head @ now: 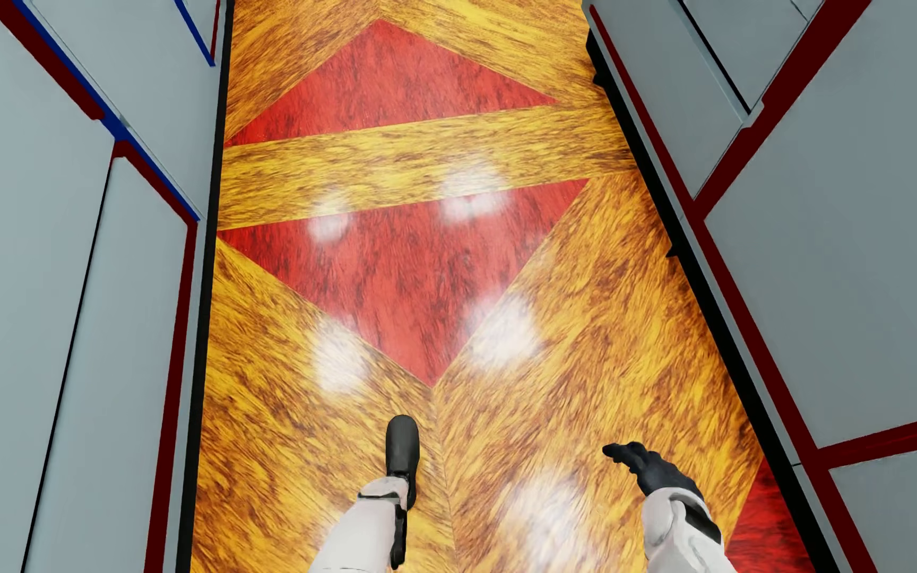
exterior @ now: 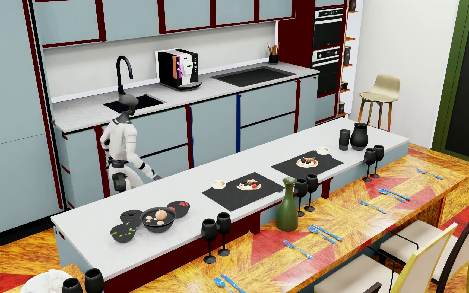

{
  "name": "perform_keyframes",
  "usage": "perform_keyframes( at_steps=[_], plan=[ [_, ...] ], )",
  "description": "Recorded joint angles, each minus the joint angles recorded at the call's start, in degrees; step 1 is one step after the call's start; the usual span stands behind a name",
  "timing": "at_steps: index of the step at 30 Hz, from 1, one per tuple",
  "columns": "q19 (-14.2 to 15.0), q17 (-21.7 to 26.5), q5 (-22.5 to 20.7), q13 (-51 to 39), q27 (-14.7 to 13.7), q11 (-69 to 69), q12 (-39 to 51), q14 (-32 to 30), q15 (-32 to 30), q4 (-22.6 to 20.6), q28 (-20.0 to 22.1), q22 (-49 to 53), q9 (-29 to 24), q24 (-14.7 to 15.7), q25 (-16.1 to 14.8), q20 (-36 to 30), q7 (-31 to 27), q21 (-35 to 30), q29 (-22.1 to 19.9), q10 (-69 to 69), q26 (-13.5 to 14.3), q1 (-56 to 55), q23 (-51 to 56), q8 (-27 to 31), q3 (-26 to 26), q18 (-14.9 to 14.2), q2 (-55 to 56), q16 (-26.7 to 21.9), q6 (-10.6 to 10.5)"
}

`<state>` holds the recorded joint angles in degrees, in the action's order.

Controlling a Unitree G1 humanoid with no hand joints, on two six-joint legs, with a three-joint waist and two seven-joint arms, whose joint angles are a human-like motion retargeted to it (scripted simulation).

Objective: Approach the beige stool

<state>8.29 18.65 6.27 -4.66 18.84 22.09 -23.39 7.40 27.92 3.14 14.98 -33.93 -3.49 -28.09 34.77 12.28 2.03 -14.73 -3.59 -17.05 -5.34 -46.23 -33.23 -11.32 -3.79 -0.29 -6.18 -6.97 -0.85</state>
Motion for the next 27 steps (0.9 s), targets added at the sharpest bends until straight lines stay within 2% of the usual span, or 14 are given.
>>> perform_keyframes(
  at_steps=[2,3,4,6,8,12,15,16,17,19,21,23,24,27],
  plan=[
    [1.44,0.89,3.86,-1.58,0.45,7.34,-3.41,-5.19,-11.81,2.74,-0.21,-0.87,-0.77,-1.32,-1.73,0.63,8.79,4.13,-6.46,-11.17,0.56,0.97,5.46,3.44,-1.07,-0.15,-3.29,1.78,0.84],
    [-1.36,1.59,5.69,-0.18,-0.37,17.58,-3.6,-1.11,-24.24,1.91,-0.52,-1.82,-1.28,-2.04,-2.27,0.53,9.71,5.02,-8.56,-18.3,0.71,1.63,8.62,6.08,-1.4,2.82,-0.63,2.92,1.55],
    [0.67,1.87,8.42,2.26,-1.06,30.78,-2.45,4.33,-34.65,0.43,-0.86,-2.87,-1.75,-2.79,-2.99,0.16,10.31,5.5,-9.41,-22.49,0.79,3.54,11.42,7.09,-1.43,3.42,4.96,3.7,2.31],
    [-5.81,0.96,7.6,6.64,-0.76,51.81,3.05,10.48,-29.34,-3.94,-0.88,-4.54,-2.41,-4.4,-3.55,-1.91,10.17,4.09,-7.22,-20.02,1.29,11.57,13.75,11.74,-0.21,3.85,21.55,4.52,3.74],
    [-5.25,-1.47,3.06,10.16,-0.03,54.04,10.36,12.22,-25.61,-6.57,-1.74,-5.53,-1.96,-6.15,-3.34,-6.19,8.13,1.16,-2.7,-9.5,1.29,22.83,11.22,11.93,1.3,3.04,37.27,4.4,3.82],
    [-5.21,-3.12,-1.25,18.85,0.79,21.97,23.85,20.86,-24.14,-8.58,-12.59,0.66,0.75,-13.34,-0.81,-24.2,2.77,-1.81,7.6,-3.23,7.5,39.24,4.2,9.38,5.17,2.49,54.08,1.66,2.24],
    [-4.46,-6.59,0.31,24.9,3.97,-10.12,27.94,22.63,-22.08,-7.47,-11.46,10.15,2.06,-8.95,0.56,-32.63,-0.39,1.43,5.64,-5.32,12.85,50.09,-2.77,7.92,7.96,1.2,52.16,-1.67,1.85],
    [-6.42,-8.39,0.85,26.2,6.16,-5.6,26.37,17.5,-23.28,-5.78,-10.6,11.83,2.13,-5.45,1.85,-33.04,-1.09,1.25,5.47,-11.0,12.28,51.22,-6.23,5.24,8.7,0.85,51.18,-2.81,1.63],
    [-12.48,-10.08,0.44,26.73,7.39,1.38,23.71,5.2,-28.71,-3.4,-9.8,13.17,1.9,-2.37,3.47,-32.49,-1.87,-0.26,7.26,-21.64,10.6,49.08,-9.52,3.93,9.26,-0.87,50.67,-4.41,1.12],
    [-12.43,-11.03,-0.72,24.93,5.96,13.45,16.99,-16.02,-21.94,3.1,-6.07,12.95,1.1,1.19,4.4,-28.15,-0.47,-3.34,13.06,-48.92,5.68,37.35,-14.21,1.69,8.83,-6.75,47.09,-5.67,-0.46],
    [-11.56,-9.8,-3.84,19.66,4.33,12.35,13.01,-4.58,-14.24,7.27,-1.73,4.62,0.83,2.53,3.08,-21.79,2.63,-4.41,14.27,-59.72,-2.01,23.22,-16.29,1.11,6.32,1.86,37.51,-3.01,-1.95],
    [-10.29,-7.5,-6.71,13.38,3.68,4.94,11.12,3.16,-10.18,7.32,-1.97,-7.66,1.78,1.95,5.99,-16.51,7.52,-6.4,10.08,-50.2,-11.61,12.95,-15.37,2.2,3.7,2.52,25.12,-1.16,-2.13],
    [-9.92,-6.16,-7.64,9.75,2.69,3.27,9.17,4.47,-7.59,6.12,-5.83,-12.1,2.36,0.58,7.25,-15.63,8.47,-7.69,8.41,-41.22,-14.37,8.99,-13.68,2.91,2.52,-0.5,19.95,-2.22,-1.85],
    [-7.57,-3.28,-7.08,-0.42,-2.8,1.2,-1.55,0.0,-0.71,1.45,-18.33,-14.72,3.16,-3.94,4.03,-13.94,0.77,-7.0,3.6,-0.03,-11.88,5.2,-3.43,7.01,-0.67,-5.97,5.45,-5.28,-0.88]
  ],
)
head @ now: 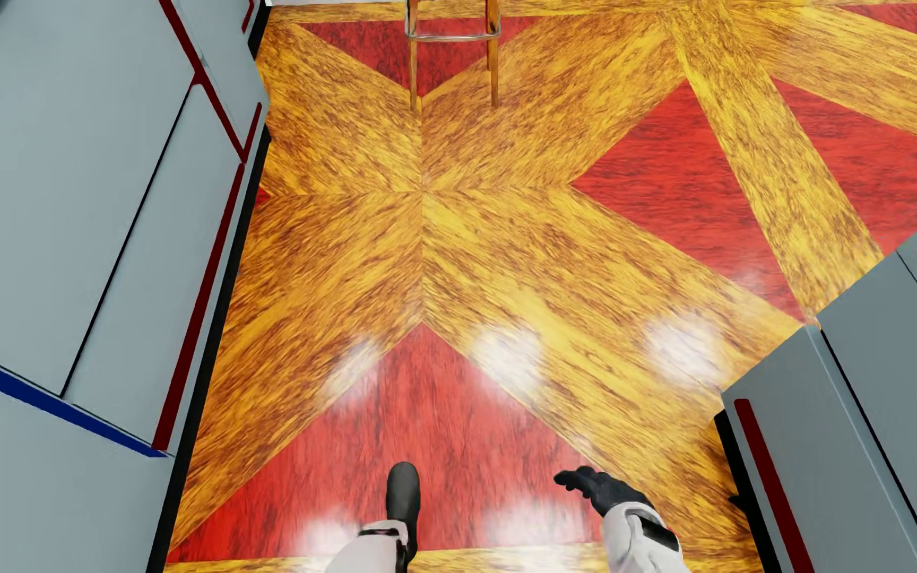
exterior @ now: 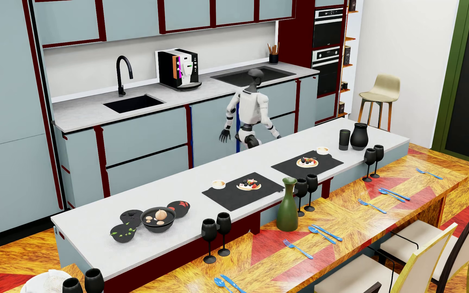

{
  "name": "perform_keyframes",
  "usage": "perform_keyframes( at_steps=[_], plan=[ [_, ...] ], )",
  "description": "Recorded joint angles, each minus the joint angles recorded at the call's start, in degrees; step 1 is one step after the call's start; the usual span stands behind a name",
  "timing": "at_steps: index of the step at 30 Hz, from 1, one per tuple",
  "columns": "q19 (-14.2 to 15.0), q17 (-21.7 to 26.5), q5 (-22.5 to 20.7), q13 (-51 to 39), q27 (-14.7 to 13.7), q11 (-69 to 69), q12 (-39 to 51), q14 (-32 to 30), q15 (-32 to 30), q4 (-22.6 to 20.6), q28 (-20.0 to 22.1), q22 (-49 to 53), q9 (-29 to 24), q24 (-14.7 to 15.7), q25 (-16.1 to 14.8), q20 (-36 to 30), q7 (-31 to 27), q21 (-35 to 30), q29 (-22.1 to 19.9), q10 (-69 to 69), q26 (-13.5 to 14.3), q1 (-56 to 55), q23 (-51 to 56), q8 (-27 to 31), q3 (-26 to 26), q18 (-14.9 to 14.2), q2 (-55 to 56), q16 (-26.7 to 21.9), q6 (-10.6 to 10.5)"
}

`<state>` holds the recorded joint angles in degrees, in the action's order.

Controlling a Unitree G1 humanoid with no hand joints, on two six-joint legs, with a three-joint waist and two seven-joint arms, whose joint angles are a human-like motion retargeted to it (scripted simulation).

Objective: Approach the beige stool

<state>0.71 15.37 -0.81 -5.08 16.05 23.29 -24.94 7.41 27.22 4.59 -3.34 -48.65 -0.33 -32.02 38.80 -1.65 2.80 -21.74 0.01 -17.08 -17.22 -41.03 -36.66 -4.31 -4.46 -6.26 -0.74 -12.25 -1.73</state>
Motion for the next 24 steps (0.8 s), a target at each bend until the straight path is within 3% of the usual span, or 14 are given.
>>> perform_keyframes(
  at_steps=[2,3,4,5,6,7,10,14,15,16,19,20,23,24],
  plan=[
    [1.86,-0.36,1.85,-1.18,-2.91,1.55,-8.06,1.45,-2.7,2.27,2.78,0.99,0.08,1.67,-7.62,8.7,6.34,5.24,-8.23,7.41,-0.21,1.41,6.78,3.61,-1.26,-0.24,-9.68,3.12,-0.16],
    [1.96,0.21,4.04,-0.03,-3.54,7.39,-10.37,-9.44,-10.59,3.14,5.0,0.73,-0.1,2.66,-10.33,13.0,9.15,7.19,-11.43,-1.51,-1.06,0.81,9.59,4.52,-1.87,0.33,-11.45,5.88,0.01],
    [5.43,1.37,6.76,1.88,-3.22,18.73,-10.92,-8.93,-22.39,1.3,6.37,0.11,-0.69,2.72,-11.38,15.77,8.28,8.72,-13.36,-13.27,-1.79,-0.44,12.08,5.95,-2.41,9.34,-9.61,8.51,0.68],
    [7.62,1.32,9.79,4.49,-2.3,34.15,-10.02,-1.26,-33.14,0.39,6.7,-0.17,-1.4,1.8,-11.66,17.24,9.29,10.17,-14.89,-21.84,-2.23,0.37,13.68,5.24,-2.52,9.8,-3.71,9.8,1.46],
    [5.08,0.33,12.51,6.72,-0.95,47.98,-8.02,4.63,-32.59,-0.86,6.08,0.4,-2.13,0.05,-11.62,17.38,10.28,10.75,-15.92,-25.8,-2.03,3.11,13.47,5.3,-2.12,10.15,4.63,10.46,2.35],
    [-0.04,-0.77,13.1,7.85,0.75,56.46,-5.69,8.12,-27.52,-2.26,5.44,2.23,-2.61,-2.25,-11.05,16.37,11.05,9.4,-15.26,-25.55,-0.65,7.59,10.84,5.82,-1.23,10.29,13.79,10.63,3.1],
    [-3.91,0.38,10.08,11.25,4.74,46.9,1.13,13.37,-17.25,-5.78,8.59,12.24,-2.02,-8.27,-4.88,10.59,10.66,-0.33,-0.73,-20.37,8.18,22.21,-1.46,0.64,1.8,9.88,33.21,9.91,3.47],
    [-0.04,2.42,6.93,31.84,2.35,-4.72,10.17,30.57,-20.16,-5.78,5.59,27.7,0.4,-1.1,1.06,-2.3,9.6,4.08,7.63,-28.76,20.55,36.91,7.35,-2.37,4.5,8.36,39.06,3.28,2.64],
    [-5.77,-0.57,7.88,37.69,1.5,-2.76,12.1,33.5,-29.57,-4.42,4.57,33.19,0.56,1.26,-1.34,-5.25,8.14,9.15,7.31,-34.54,22.19,39.14,11.44,-3.55,4.92,7.57,41.25,-0.06,2.67],
    [-6.78,-3.32,8.82,39.36,2.01,8.16,12.95,31.35,-39.12,-2.28,5.61,38.43,0.18,3.2,-3.18,-5.43,6.58,11.74,6.66,-43.53,23.15,39.6,12.09,-4.78,5.18,7.6,44.37,-2.39,2.15],
    [-4.69,-2.56,5.53,20.83,9.12,29.09,10.16,2.43,-24.84,5.48,25.66,36.52,-1.61,5.02,9.93,3.39,9.32,3.57,7.53,-67.56,19.6,33.46,-4.76,-3.42,4.81,3.34,46.03,6.92,-1.18],
    [-3.83,-4.25,4.24,13.87,9.29,27.72,12.11,4.52,-23.33,6.84,27.55,31.01,-1.79,4.58,11.06,2.43,10.0,4.74,6.97,-71.3,17.1,29.05,-6.44,-2.91,4.23,4.06,43.52,8.03,-2.04],
    [-1.17,-10.31,2.22,2.88,-1.62,16.5,16.69,15.57,-23.73,12.41,9.54,15.44,-1.65,-6.06,-4.32,-7.98,11.89,15.37,-6.97,-64.51,13.84,16.47,2.44,-1.96,3.43,10.22,34.16,1.78,-3.43],
    [-0.43,-9.29,2.25,0.12,-4.95,12.75,17.76,16.57,-23.99,11.43,5.27,12.19,-1.5,-7.87,-5.95,-8.93,9.35,13.35,-9.19,-56.74,11.93,13.53,5.41,-1.75,3.05,9.95,31.22,1.03,-3.49]
  ],
)
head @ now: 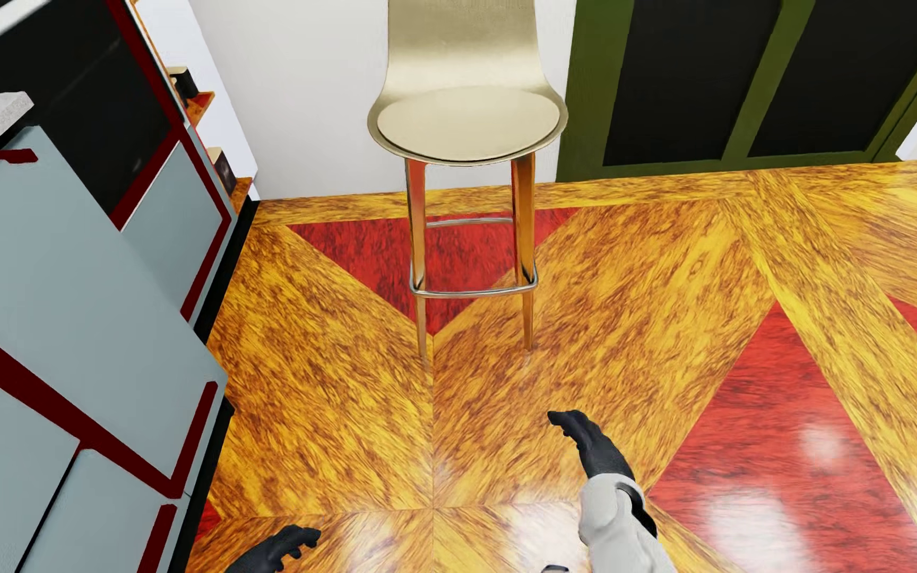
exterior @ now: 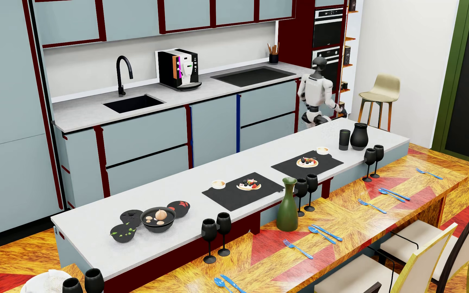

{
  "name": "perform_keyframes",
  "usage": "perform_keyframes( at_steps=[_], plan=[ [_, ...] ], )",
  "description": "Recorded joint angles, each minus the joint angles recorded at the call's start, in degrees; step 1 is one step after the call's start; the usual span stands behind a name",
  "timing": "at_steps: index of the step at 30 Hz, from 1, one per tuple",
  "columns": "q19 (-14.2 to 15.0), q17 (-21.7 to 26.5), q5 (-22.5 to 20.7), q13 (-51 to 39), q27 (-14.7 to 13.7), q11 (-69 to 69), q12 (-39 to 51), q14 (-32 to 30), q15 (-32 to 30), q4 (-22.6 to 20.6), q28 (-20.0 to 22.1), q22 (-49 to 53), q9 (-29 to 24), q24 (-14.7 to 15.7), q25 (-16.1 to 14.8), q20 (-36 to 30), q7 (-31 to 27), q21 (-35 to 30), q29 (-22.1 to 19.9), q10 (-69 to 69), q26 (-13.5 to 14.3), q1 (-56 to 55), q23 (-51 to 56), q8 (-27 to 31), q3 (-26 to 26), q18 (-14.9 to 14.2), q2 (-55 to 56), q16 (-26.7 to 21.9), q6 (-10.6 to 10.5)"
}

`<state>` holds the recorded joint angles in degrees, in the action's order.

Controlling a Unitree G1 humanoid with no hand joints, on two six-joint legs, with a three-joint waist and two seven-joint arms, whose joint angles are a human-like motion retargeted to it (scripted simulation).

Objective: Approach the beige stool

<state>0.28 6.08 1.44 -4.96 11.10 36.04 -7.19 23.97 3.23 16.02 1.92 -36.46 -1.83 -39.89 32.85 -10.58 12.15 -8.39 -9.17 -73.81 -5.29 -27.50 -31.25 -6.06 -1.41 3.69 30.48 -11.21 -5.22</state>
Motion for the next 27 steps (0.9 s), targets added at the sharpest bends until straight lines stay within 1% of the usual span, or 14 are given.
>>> perform_keyframes(
  at_steps=[3,4,6,8,10,11,12,14,16,18,19,23,25,27],
  plan=[
    [2.27,5.94,0.84,-8.04,-4.23,-7.29,0.27,-6.8,0.52,-8.79,-3.76,-2.2,0.81,-0.74,3.7,0.79,-19.79,-7.39,-0.22,34.62,-2.97,2.19,11.09,2.41,-1.85,-13.35,-5.34,-1.53,0.73],
    [2.86,6.65,0.31,-10.71,-5.33,-8.3,-0.97,-5.04,0.51,-8.3,-2.89,-1.47,0.94,-0.88,2.85,2.33,-19.15,-8.68,-0.07,36.31,-3.39,3.51,13.7,3.61,-2.14,-12.9,-5.52,-2.06,0.81],
    [4.19,8.11,0.34,-13.57,-5.67,-9.15,-2.81,-5.33,-0.5,-7.71,1.37,-1.78,0.92,1.91,-0.95,7.65,-13.89,-9.37,0.15,37.79,-5.31,3.72,15.86,6.41,-2.64,-9.35,-4.26,0.36,1.29],
    [6.18,9.57,1.33,-12.61,-2.47,-10.17,-3.05,-6.61,-1.97,-9.0,3.22,-4.0,0.83,4.48,-2.56,10.64,-11.1,-9.34,0.87,42.98,-7.45,5.17,15.32,8.86,-3.08,-7.9,-2.67,3.42,2.63],
    [8.82,10.34,2.4,-11.09,2.05,-11.53,-3.56,-7.79,-1.62,-9.61,1.3,-4.9,0.79,3.43,0.13,9.72,-7.91,-11.76,2.38,47.89,-7.36,6.9,11.07,9.53,-2.88,-7.6,-1.82,4.5,4.26],
    [9.05,10.49,3.92,-9.73,4.59,-9.75,-3.7,-7.98,0.97,-9.87,0.35,-5.14,0.8,2.83,2.4,9.15,-7.16,-13.54,4.24,48.98,-6.98,7.29,7.49,7.05,-2.71,-7.69,-1.17,4.58,5.04],
    [6.23,10.55,5.68,-7.83,6.98,-5.6,-3.57,-8.0,4.63,-10.27,-0.38,-5.39,0.83,2.5,4.9,8.72,-7.05,-15.42,7.09,49.66,-6.84,7.43,3.48,4.07,-2.5,-7.86,-0.88,4.57,5.68],
    [4.18,9.91,9.36,-2.57,9.81,1.99,-3.05,-7.85,6.11,-11.51,-1.06,-5.06,1.05,1.89,7.3,8.37,-7.59,-17.49,11.86,50.98,-6.62,7.7,-3.85,-0.93,-2.12,-9.04,-2.25,4.48,6.58],
    [4.1,7.67,10.78,4.34,10.77,-3.52,-2.63,-7.31,9.87,-12.71,-0.13,-3.55,1.55,2.45,3.05,9.92,-9.04,-14.73,12.76,52.01,-6.33,7.81,-9.82,-4.45,-1.79,-10.31,-7.72,4.98,7.29],
    [3.96,4.65,10.73,10.07,12.85,-11.1,-3.65,-7.5,10.69,-13.5,2.3,-2.87,2.07,4.3,-1.79,12.65,-11.12,-11.3,11.88,52.33,-4.93,8.29,-15.53,-7.73,-1.49,-9.13,-13.16,5.29,7.74],
    [3.98,3.09,10.35,11.77,13.95,-13.76,-3.9,-7.45,10.07,-13.57,3.43,-3.41,2.25,4.97,-2.62,14.29,-11.66,-11.58,11.19,52.26,-4.66,8.59,-18.61,-8.46,-1.35,-8.66,-14.98,5.74,7.74],
    [4.07,1.76,9.72,14.3,13.52,-15.75,-4.68,-7.75,9.68,-13.28,3.47,-6.97,2.52,5.82,-3.36,19.46,-11.27,-15.04,15.98,52.51,-6.1,10.0,-23.71,-8.24,-0.66,-7.65,-16.68,8.91,7.22],
    [4.11,2.38,9.85,14.32,12.57,-14.78,-4.47,-7.76,10.24,-13.26,1.46,-9.67,2.51,3.84,-4.39,18.82,-10.78,-13.33,13.71,52.72,-6.85,10.76,-21.89,-7.79,-0.09,-7.3,-16.72,9.37,6.99],
    [4.15,3.13,9.89,13.17,11.18,-14.85,-3.61,-7.72,10.33,-13.28,-0.86,-11.7,2.57,1.31,-1.97,17.27,-10.23,-14.3,10.29,53.08,-8.19,11.7,-19.55,-7.35,0.47,-7.08,-17.25,9.73,6.81]
  ],
)
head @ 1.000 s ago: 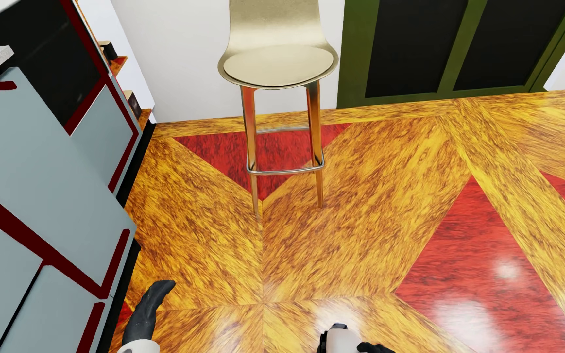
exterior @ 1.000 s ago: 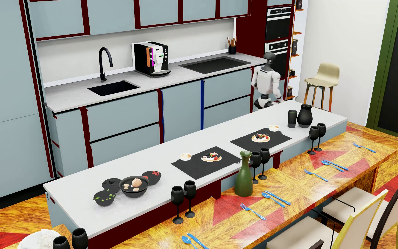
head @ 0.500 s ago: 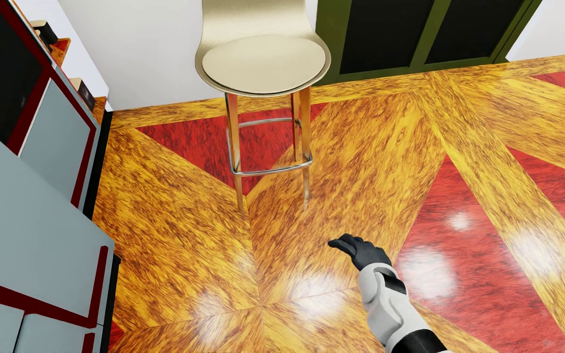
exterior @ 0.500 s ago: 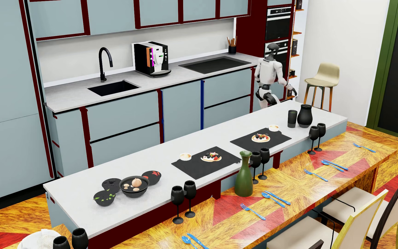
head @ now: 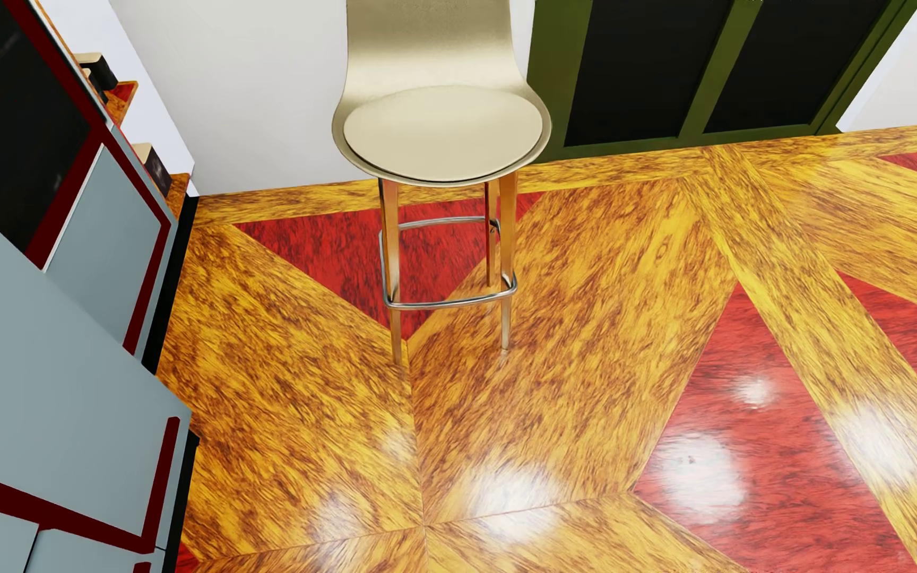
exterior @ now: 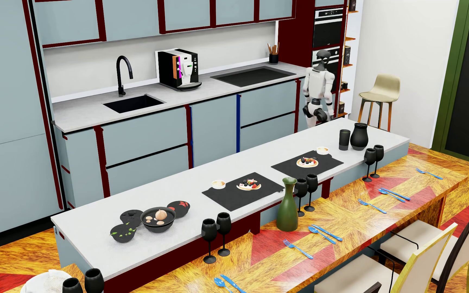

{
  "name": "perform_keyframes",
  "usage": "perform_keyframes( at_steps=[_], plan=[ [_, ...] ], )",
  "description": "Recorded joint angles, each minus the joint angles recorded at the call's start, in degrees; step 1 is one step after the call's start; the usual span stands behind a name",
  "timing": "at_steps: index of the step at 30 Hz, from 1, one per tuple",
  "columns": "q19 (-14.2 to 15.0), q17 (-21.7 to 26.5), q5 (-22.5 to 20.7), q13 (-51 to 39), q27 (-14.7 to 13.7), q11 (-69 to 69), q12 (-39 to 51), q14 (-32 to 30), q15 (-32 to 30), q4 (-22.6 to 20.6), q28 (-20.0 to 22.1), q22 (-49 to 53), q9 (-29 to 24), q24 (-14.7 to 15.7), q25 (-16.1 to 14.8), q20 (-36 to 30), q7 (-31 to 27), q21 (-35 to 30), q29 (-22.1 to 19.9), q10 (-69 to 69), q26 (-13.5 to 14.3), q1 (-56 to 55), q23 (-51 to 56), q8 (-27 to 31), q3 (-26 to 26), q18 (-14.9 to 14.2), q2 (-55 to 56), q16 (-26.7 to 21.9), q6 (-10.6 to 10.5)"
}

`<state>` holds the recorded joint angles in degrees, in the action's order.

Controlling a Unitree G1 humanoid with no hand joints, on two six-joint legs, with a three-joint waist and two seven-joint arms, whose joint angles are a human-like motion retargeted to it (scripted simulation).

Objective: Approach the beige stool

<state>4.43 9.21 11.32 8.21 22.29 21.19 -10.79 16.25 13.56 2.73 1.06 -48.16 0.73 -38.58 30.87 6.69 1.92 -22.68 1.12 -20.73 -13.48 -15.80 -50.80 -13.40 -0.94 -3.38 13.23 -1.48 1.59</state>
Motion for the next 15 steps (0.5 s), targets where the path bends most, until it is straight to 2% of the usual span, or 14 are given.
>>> perform_keyframes(
  at_steps=[2,3,5,6,10,12,15],
  plan=[
    [0.0,1.27,-0.15,-2.65,-1.07,-0.48,0.3,0.28,-0.05,0.14,-0.49,0.16,0.03,-0.97,5.01,-0.21,0.59,-3.68,-0.54,0.08,-0.09,0.85,1.36,0.47,0.38,-0.01,-0.7,0.04,-0.13],
    [0.03,1.15,-0.27,-3.79,-1.01,-0.54,0.42,0.52,-0.04,0.28,-0.03,0.74,0.04,-1.19,4.81,-0.05,0.95,-3.1,-0.75,-0.06,0.16,1.13,2.29,0.83,0.43,-0.01,-0.83,-0.02,-0.2],
    [0.16,0.21,-0.52,-5.8,-2.02,-0.04,0.14,1.04,0.19,0.58,0.75,2.43,0.02,-0.97,0.25,0.75,1.75,0.53,-2.33,-0.46,1.51,1.51,4.23,1.82,0.26,0.14,-0.61,-0.48,-0.37],
    [0.2,0.21,-0.63,-6.57,-2.92,0.26,0.31,1.27,0.36,0.71,1.12,3.26,0.01,-0.69,-1.02,1.11,2.07,1.22,-3.31,-0.64,1.98,1.64,5.31,2.25,0.1,0.22,-0.48,-0.59,-0.45],
    [-0.05,1.36,-0.63,-8.02,-4.58,1.91,1.38,3.32,2.43,0.99,1.99,5.8,-0.12,-0.22,-0.78,1.36,2.95,0.76,-6.35,-1.96,2.9,1.52,9.51,3.24,-0.3,-0.41,0.11,-0.91,-0.73],
    [0.58,1.81,-0.31,-8.01,-4.69,3.96,1.48,5.62,4.53,1.13,2.09,7.15,-0.29,-0.04,-1.2,1.1,3.73,0.71,-6.04,-3.07,3.57,1.33,10.01,3.8,-0.55,0.04,0.81,-0.87,-0.81],
    [1.29,2.57,-0.21,-7.34,-3.18,4.77,1.45,8.42,6.53,1.37,2.18,8.78,-0.25,0.77,-1.12,0.87,5.25,-0.23,-4.33,-3.16,3.45,2.58,7.69,4.75,-1.01,0.92,0.45,-0.13,-0.96]
  ],
)
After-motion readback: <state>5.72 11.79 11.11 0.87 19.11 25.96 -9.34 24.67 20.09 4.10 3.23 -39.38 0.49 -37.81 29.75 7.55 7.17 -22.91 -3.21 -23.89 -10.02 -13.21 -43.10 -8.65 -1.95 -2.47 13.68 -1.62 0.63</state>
